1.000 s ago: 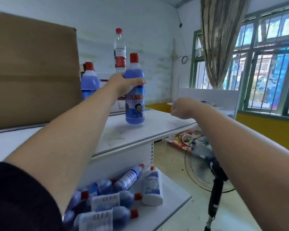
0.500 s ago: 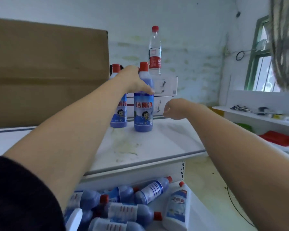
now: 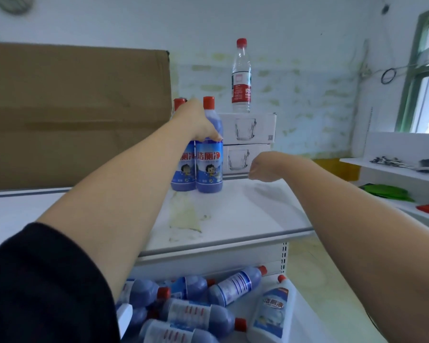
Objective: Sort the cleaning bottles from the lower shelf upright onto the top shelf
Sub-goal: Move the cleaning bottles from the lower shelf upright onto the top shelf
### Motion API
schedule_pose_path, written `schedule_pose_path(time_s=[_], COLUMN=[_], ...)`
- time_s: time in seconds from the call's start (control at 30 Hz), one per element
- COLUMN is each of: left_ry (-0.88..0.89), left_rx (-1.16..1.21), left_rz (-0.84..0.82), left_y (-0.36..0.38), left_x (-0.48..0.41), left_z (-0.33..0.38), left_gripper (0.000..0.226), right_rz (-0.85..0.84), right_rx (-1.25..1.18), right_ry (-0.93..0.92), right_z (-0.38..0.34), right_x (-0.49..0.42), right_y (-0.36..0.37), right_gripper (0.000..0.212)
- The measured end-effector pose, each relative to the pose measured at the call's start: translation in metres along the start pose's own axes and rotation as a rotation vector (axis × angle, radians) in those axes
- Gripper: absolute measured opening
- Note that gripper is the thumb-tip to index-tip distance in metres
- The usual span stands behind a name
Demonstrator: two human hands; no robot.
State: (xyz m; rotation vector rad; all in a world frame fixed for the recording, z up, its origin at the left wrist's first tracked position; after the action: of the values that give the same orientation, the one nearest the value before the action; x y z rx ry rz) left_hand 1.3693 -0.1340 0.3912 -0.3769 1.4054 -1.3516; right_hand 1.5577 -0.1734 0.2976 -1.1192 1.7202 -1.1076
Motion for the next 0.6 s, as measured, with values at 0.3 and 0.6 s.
schedule_pose_path(time_s=[0.3, 0.6], left_ry=[-0.009, -0.013], left_rx=[0.012, 0.054], left_rz=[0.039, 0.071], left_y=[0.005, 0.014], left_x=[-0.001, 0.002], left_z=[-0.004, -0.005], left_gripper=[0.047, 0.046], right_rz=[-0.018, -0.053], right_rx=[0.089, 0.121], right_ry=[-0.009, 0.006], right_z=[0.012, 0.011], right_x=[0.004, 0.014], right_y=[0.008, 0.013], right_gripper=[0.033, 0.035])
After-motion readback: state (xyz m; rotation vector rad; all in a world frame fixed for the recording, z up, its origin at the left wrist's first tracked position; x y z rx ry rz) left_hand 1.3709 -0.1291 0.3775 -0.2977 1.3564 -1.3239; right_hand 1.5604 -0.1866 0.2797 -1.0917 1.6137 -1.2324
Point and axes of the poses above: each hand's wrist, its own x-axis away from the middle knuckle, its own y-axis out of the palm, z = x × y, the point moved 6 cm from there along -x, towards the middle knuckle, and after that the axes turned 13 degrees about -x, right-handed, at the moved point
